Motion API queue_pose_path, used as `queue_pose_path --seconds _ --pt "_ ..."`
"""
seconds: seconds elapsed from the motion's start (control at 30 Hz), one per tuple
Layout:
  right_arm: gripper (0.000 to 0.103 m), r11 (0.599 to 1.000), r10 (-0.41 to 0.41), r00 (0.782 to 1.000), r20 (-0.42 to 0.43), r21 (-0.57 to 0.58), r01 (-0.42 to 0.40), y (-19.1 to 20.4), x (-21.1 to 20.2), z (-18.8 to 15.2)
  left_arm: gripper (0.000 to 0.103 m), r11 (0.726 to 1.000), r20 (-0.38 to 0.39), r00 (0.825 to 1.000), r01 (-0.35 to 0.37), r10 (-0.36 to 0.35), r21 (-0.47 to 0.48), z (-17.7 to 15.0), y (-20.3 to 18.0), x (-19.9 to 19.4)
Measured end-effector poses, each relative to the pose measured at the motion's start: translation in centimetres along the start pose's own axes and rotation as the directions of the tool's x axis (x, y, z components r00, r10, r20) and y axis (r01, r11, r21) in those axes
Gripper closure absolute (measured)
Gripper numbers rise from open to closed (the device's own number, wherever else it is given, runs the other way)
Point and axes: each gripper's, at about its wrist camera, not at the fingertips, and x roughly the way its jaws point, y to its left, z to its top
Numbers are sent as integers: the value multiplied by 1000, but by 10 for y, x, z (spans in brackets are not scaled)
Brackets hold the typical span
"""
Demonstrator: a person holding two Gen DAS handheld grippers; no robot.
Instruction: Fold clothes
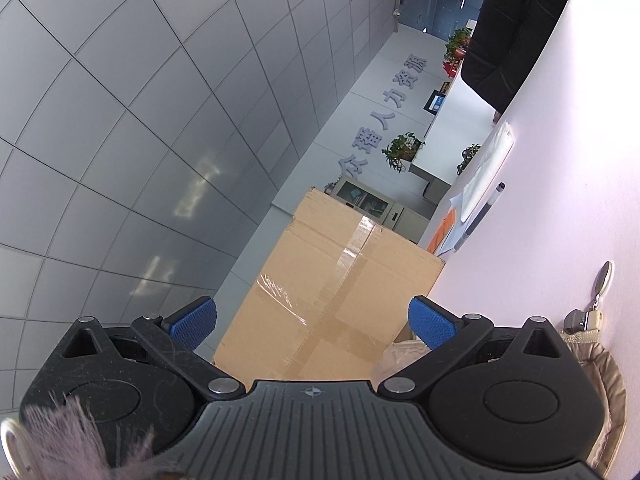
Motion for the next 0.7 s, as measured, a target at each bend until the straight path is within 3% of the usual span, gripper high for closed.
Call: queue_pose_path --seconds 0.17,0.33,0.47,0.5,0.53,0.63,0.7 --pt "0 1000 -18 1000 -15 3 18 1 3 -1 14 993 -131 988 72 -84 -88 18 16 57" --pt "0 1000 -16 1000 -15 -2 16 1 3 -2 14 992 -310 943 97 -119 -87 20 11 111" --pt "0 1000 -18 999 -28 -20 18 2 6 -2 17 981 -336 927 125 -168 -148 15 14 124" --pt "0 999 -21 999 -33 -25 20 3 7 -3 27 978 -327 929 125 -174 -165 13 17 123" --pt "0 999 -24 999 -39 -31 23 4 8 -3 47 977 -317 933 121 -172 -175 12 19 121" --pt "0 999 -27 998 -49 -48 25 5 10 -3 89 976 -299 940 107 -162 -191 12 26 111" --pt "0 998 -30 998 -53 -56 28 5 11 -1 100 979 -299 943 91 -143 -182 11 30 103"
